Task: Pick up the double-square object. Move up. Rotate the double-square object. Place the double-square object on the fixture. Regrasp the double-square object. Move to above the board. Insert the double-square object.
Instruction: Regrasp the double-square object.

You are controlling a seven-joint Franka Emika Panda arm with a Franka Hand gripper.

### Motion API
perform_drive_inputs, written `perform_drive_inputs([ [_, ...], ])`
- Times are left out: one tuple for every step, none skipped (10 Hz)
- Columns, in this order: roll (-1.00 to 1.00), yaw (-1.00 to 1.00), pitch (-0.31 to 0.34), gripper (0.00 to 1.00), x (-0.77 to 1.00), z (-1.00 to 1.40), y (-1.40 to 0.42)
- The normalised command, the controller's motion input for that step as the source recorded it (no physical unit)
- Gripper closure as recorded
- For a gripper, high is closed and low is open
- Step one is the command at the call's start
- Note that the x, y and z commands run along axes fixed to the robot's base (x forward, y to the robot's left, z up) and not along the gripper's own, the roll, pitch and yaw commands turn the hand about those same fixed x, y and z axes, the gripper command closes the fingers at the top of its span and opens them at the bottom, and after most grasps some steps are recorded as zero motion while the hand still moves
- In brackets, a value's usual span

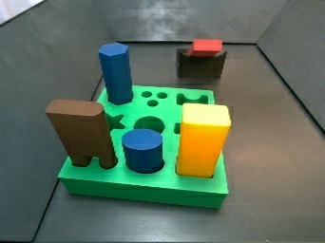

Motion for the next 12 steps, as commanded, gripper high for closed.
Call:
perform_drive_inputs([
  [1.00,0.04,0.066,0.00,0.05,0.00,-0.03],
  [1.00,0.04,0.084,0.00,0.07,0.00,-0.03],
  [1.00,0.05,0.097,0.00,0.08,0.00,-0.04],
  [1.00,0.07,0.132,0.00,0.09,0.00,-0.04],
  [1.00,0.08,0.159,0.00,0.10,0.00,-0.04],
  [1.00,0.13,0.199,0.00,0.10,-0.01,-0.05],
  [0.92,0.15,0.203,0.00,0.10,-0.01,-0.05],
  [0.59,0.18,0.178,0.00,0.10,-0.01,-0.05],
  [0.41,0.20,0.154,0.00,0.10,-0.01,-0.05],
  [0.26,0.21,0.123,0.00,0.10,0.00,-0.04],
  [0.18,0.22,0.067,0.00,0.08,0.00,-0.03],
  [0.16,0.21,0.036,0.00,0.08,-0.01,-0.04],
])
